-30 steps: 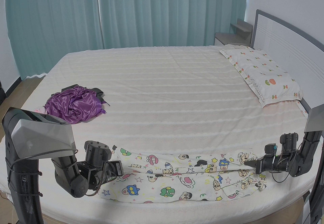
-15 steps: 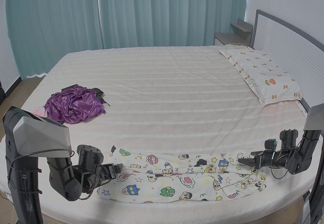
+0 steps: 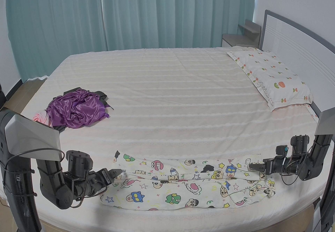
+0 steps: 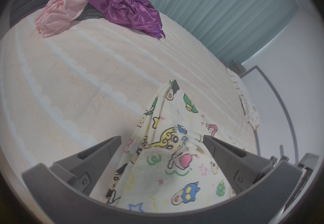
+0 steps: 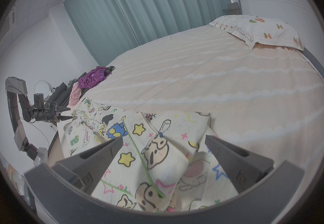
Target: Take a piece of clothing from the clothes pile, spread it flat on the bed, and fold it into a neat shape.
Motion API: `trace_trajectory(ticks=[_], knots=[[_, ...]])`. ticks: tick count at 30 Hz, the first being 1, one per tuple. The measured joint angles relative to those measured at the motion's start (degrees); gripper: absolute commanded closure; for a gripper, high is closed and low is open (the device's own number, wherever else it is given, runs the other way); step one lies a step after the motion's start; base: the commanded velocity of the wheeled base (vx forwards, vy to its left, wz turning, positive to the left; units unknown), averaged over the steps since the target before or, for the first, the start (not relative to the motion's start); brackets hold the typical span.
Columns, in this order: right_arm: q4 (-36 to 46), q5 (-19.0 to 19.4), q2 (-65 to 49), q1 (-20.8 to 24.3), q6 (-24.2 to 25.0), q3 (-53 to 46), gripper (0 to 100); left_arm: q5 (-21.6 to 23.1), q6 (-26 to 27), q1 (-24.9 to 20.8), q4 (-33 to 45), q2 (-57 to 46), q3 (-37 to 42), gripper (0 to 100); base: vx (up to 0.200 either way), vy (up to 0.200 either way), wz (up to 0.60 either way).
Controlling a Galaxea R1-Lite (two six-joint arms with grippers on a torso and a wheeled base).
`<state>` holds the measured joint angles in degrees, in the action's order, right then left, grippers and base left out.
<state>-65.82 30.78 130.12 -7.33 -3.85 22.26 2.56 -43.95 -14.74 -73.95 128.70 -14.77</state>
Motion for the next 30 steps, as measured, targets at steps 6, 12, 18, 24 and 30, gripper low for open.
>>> trace_trajectory(ticks=[6, 12, 18, 24, 30], knots=[[-0.01, -0.16, -1.18, -0.28, 0.0, -2.17, 100, 0.26, -1.57, 0.39, -4.39, 0.85, 1.58, 0, 0.0, 0.0, 0.0], [-0.28, -1.66, -1.99, -0.3, 0.02, -3.19, 100, 0.34, -1.93, 1.43, -8.27, 3.0, 2.44, 0, 0.0, 0.0, 0.0], [-0.55, -2.02, -3.96, -0.17, -0.06, -3.94, 100, 0.55, -3.16, 1.77, -12.96, 4.79, 3.75, 0, 0.0, 0.0, 0.0], [-4.01, -1.96, -6.3, 1.66, -0.38, -5.12, 100, 0.78, -3.24, 1.88, -14.96, 6.34, 5.18, 0, 0.0, 0.0, 0.0], [-4.3, -2.18, -6.14, 4.24, -0.44, -2.32, 100, 0.72, -3.23, 1.93, -15.06, 7.0, 5.57, 0, 0.0, 0.0, 0.0]])
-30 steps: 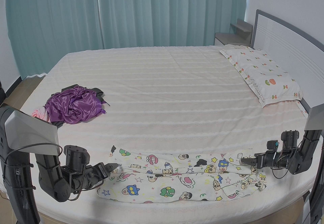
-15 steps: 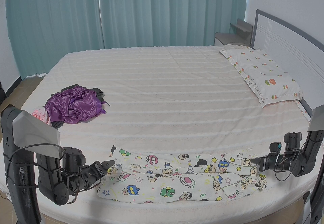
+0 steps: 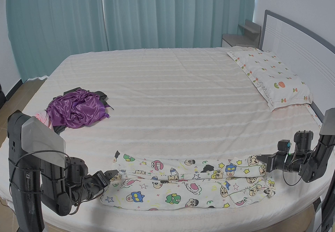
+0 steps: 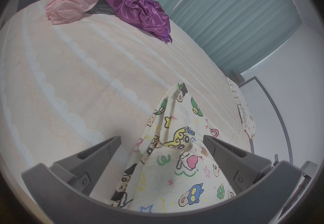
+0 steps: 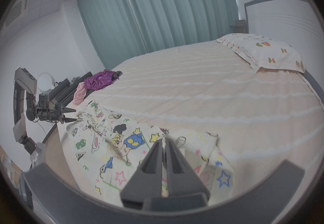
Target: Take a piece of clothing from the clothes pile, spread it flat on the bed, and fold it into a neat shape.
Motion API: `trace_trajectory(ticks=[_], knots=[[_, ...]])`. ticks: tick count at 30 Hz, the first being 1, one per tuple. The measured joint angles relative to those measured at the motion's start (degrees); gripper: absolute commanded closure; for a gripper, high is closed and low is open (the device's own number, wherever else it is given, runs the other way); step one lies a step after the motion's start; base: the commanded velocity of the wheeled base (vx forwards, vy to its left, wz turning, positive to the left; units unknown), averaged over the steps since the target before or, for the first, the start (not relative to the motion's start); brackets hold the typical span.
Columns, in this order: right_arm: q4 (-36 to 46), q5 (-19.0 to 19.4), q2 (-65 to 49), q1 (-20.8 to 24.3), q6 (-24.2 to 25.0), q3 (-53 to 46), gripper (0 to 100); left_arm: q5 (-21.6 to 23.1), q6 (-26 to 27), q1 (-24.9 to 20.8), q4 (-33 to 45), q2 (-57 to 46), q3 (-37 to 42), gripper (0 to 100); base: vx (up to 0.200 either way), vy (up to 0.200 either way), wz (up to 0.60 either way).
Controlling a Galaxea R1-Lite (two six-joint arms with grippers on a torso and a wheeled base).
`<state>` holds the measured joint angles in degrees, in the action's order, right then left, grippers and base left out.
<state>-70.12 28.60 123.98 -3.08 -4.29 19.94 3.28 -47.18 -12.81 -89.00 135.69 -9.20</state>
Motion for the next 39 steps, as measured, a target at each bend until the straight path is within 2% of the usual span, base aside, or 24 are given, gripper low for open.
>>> trace_trajectory(ticks=[5, 11, 16, 17, 26, 32, 39], knots=[[0.73, -1.5, 2.71, 1.29, 0.0, 5.79, 100, -0.06, 0.0, -0.06, 0.02, 0.22, 0.09, 0, 0.0, 0.0, 0.0], [7.74, -2.39, 5.33, 1.71, -0.06, 11.19, 100, -0.09, 0.02, -0.11, 0.0, 0.37, 0.13, 0, 0.0, 0.0, 0.0], [10.34, -3.94, 6.49, 1.63, -0.38, 13.62, 100, -0.11, 0.1, -0.11, 0.02, 0.48, 0.15, 0, 0.0, 0.0, 0.0], [11.11, -4.41, 6.62, 1.63, -0.61, 13.81, 0, -0.11, 0.07, -0.11, 0.02, 0.5, 0.15, 0, 0.0, 0.0, 0.0], [14.34, -9.5, 7.12, 1.71, -1.95, 16.96, 0, -0.13, 0.07, -0.11, 0.02, 0.52, 0.15, 0, 0.0, 0.0, 0.0], [18.33, -11.08, 6.1, 2.01, -1.94, 22.44, 0, -0.11, 0.05, -0.11, 0.0, 0.52, 0.15, 0, 0.0, 0.0, 0.0], [25.56, -12.18, 3.72, 7.13, -1.8, 27.36, 0, 0.84, -0.37, 0.0, 0.02, 0.41, 0.5, 0, 0.0, 0.0, 0.0]])
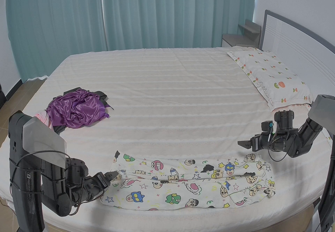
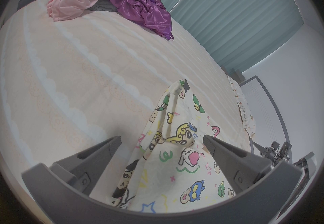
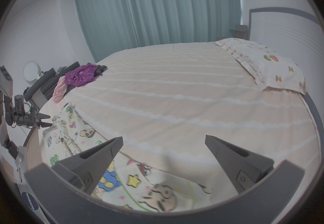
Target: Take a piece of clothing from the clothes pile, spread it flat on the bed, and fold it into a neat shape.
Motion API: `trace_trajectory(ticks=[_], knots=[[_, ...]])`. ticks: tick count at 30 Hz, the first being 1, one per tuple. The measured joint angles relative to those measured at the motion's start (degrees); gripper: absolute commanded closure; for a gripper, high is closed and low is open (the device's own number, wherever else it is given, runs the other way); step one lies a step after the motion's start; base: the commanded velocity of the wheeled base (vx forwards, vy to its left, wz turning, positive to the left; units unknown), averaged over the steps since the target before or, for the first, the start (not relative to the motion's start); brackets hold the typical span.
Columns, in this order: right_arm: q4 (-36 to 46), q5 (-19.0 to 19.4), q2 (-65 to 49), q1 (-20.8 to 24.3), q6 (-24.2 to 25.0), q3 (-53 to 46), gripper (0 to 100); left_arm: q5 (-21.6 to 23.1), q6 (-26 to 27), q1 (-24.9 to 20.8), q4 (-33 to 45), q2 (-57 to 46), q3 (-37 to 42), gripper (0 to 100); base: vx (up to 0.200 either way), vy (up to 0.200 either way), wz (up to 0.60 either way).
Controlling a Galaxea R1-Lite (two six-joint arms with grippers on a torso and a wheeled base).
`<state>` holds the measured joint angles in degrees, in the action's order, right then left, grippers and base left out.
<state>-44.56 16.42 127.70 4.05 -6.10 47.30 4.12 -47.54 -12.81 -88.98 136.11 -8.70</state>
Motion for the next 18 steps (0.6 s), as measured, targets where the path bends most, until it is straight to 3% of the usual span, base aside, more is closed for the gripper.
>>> trace_trajectory(ticks=[5, 10, 18], knots=[[2.77, -0.94, 0.28, 5.16, 0.09, 0.38, 0, 0.77, -1.74, 0.39, 0.0, -0.46, 0.35, 0, 0.0, 0.0, 0.0], [5.23, -4.28, 0.96, 8.94, 0.11, -1.71, 0, 0.89, -2.24, 0.55, 0.0, -0.96, 0.5, 0, 0.0, 0.0, 0.0], [5.97, -6.49, 1.3, 10.51, 0.13, -3.67, 0, 0.89, -2.27, 0.59, 0.0, -1.21, 0.55, 0, 0.0, 0.0, 0.0]])
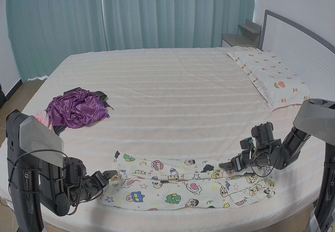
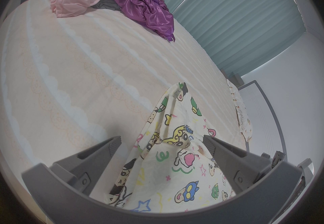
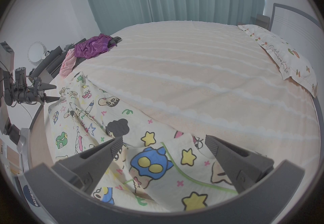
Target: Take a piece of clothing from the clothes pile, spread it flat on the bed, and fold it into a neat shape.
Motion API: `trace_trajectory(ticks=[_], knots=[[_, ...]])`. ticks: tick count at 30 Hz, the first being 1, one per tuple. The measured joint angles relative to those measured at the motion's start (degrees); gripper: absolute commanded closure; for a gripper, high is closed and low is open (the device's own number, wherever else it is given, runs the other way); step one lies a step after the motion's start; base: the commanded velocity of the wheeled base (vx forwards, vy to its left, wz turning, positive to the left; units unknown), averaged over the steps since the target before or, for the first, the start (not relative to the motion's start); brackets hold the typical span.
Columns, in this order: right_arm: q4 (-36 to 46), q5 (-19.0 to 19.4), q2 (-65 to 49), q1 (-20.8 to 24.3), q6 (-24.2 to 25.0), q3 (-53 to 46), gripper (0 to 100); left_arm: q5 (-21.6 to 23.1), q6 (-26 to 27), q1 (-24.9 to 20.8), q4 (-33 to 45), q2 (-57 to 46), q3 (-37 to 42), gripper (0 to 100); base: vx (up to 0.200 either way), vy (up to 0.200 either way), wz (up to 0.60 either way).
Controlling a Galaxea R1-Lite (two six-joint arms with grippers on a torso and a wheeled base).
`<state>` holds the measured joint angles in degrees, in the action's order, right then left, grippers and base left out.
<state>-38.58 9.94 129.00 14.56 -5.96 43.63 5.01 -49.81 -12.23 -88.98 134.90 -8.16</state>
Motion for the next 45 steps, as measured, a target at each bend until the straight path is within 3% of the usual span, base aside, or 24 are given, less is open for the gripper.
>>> trace_trajectory(ticks=[10, 11, 33, 45], knots=[[1.48, -1.51, 2.32, 0.0, 0.77, 2.47, 0, 0.0, 0.0, 0.0, 0.0, 0.0, -0.02, 0, 0.0, 0.0, 0.0], [1.58, -1.65, 2.67, 0.05, 0.84, 2.76, 100, 0.0, 0.0, 0.0, 0.0, 0.0, -0.02, 0, 0.0, 0.0, 0.0], [1.11, -2.88, 0.99, 1.07, 4.66, 1.99, 100, 0.0, 0.33, -0.12, 0.0, 0.05, 0.15, 0, 0.0, 0.0, 0.0], [0.49, -2.88, -3.39, 5.86, 4.35, -1.96, 100, -0.01, 0.33, -0.17, 0.0, 0.07, 0.15, 0, 0.0, 0.0, 0.0]])
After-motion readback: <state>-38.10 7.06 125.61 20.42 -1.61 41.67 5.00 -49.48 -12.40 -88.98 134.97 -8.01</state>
